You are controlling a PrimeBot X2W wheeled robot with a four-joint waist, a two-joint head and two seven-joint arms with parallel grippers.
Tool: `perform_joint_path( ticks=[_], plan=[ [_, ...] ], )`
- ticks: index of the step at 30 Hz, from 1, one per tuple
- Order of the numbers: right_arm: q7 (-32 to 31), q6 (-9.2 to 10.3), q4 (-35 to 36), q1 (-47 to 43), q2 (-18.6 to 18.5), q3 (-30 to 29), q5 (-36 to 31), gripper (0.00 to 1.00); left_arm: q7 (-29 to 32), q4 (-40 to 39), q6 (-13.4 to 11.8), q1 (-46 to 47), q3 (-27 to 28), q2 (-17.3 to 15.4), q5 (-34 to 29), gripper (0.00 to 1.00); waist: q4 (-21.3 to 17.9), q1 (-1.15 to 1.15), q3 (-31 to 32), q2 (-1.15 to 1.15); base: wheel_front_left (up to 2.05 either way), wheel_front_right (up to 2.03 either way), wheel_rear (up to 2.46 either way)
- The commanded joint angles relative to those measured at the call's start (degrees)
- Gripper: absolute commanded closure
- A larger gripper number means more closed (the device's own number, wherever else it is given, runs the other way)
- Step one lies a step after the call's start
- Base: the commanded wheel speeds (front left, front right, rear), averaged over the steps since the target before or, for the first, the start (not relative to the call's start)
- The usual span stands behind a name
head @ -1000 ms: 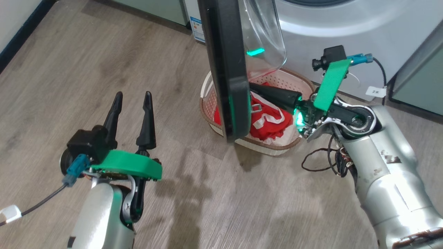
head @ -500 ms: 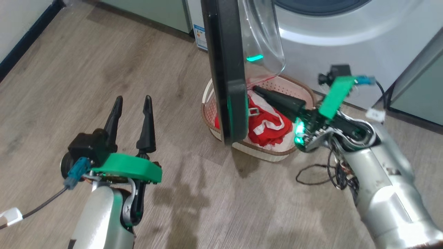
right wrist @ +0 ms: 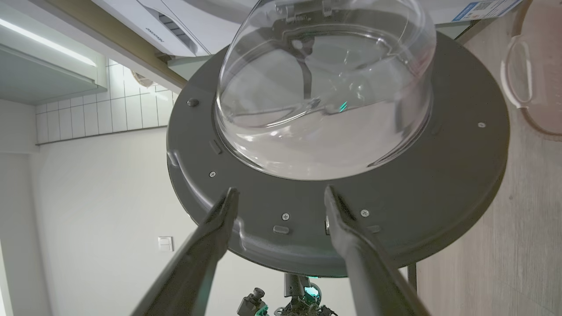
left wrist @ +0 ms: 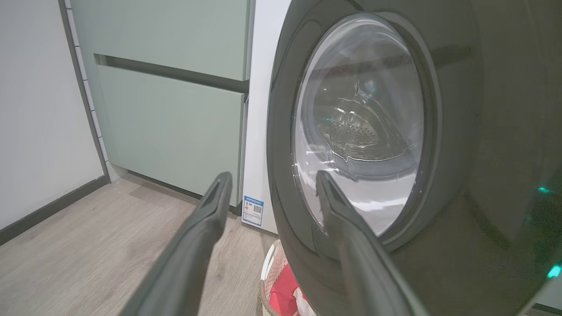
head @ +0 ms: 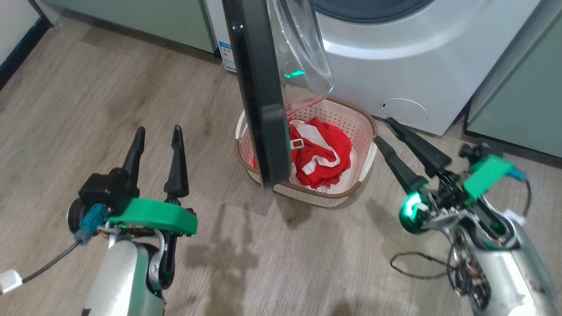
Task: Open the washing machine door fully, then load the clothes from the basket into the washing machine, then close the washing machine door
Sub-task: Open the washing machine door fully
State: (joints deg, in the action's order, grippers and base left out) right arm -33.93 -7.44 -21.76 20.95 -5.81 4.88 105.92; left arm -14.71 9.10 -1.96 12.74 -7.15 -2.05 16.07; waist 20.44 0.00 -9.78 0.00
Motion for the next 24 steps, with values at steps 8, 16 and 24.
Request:
perform_joint_path(
  ticks=[8,16,24],
  plan=[
    [17.2,-0.05,15.9,-9.4,-1.4,-3.9,-12.1,0.00,-0.3,-1.4,0.4,0.3,2.5,-1.0,-0.9,0.00,-0.5,0.00,0.9,0.00,0.00,0.00,0.00],
    [37.8,-0.05,20.4,-10.8,-4.5,-6.2,-41.9,0.00,-0.3,-1.0,0.8,-0.2,2.5,-1.2,-1.4,0.00,-0.9,0.00,2.1,0.00,0.00,0.00,0.00],
    [43.6,-0.05,24.1,-9.6,-3.0,-7.4,-72.3,0.00,-0.3,-1.2,0.5,-1.0,2.7,-1.7,-1.5,0.00,-1.2,0.00,3.2,0.00,0.00,0.00,0.00]
  ],
)
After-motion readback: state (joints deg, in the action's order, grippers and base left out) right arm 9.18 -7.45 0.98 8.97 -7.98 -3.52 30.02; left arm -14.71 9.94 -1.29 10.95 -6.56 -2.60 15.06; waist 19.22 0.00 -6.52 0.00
